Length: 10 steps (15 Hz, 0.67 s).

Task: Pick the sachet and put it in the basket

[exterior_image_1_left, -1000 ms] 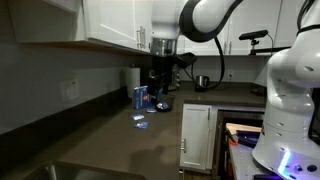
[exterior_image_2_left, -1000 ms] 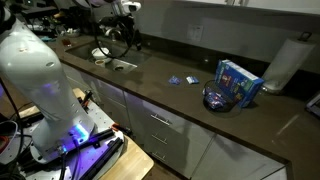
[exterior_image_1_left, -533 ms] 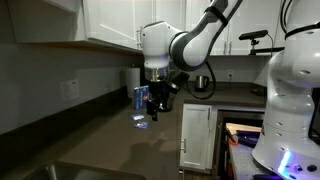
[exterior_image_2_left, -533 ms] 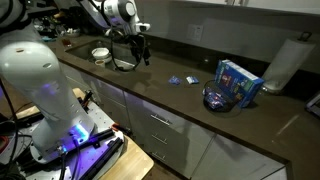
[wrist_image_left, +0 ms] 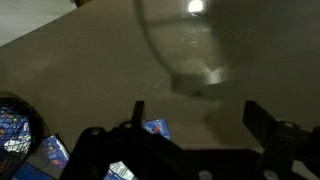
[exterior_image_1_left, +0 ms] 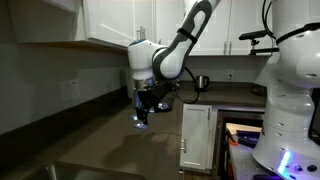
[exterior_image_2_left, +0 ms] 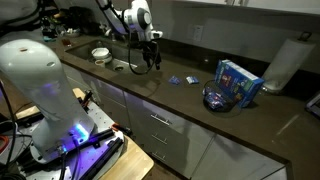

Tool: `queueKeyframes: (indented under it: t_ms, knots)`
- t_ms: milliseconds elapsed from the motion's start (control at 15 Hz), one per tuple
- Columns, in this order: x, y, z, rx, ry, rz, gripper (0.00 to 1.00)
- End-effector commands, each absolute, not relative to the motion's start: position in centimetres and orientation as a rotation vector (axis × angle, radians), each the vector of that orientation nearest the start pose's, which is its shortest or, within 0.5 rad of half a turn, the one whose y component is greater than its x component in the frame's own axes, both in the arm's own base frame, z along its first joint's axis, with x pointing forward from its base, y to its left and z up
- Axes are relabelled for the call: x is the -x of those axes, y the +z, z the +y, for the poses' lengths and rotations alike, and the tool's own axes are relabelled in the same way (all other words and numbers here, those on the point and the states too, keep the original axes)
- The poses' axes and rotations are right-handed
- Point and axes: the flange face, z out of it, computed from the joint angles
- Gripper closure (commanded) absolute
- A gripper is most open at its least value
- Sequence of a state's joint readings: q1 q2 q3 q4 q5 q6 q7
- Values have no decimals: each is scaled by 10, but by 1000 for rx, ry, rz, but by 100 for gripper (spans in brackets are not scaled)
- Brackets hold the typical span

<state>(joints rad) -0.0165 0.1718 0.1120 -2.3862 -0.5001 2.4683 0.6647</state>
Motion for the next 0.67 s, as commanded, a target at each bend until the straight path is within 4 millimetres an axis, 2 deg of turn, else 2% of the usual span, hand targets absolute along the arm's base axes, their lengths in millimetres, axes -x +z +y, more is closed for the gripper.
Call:
queueKeyframes:
  t_ms: [0,200,333,600]
  knots:
    - [-493,240,50,3414,-40,276,0]
    - [-497,240,57,3350,-194,256,0]
    - [-507,240,57,3297,-296,259,0]
    - [-526,231,33,3248,-368,329,0]
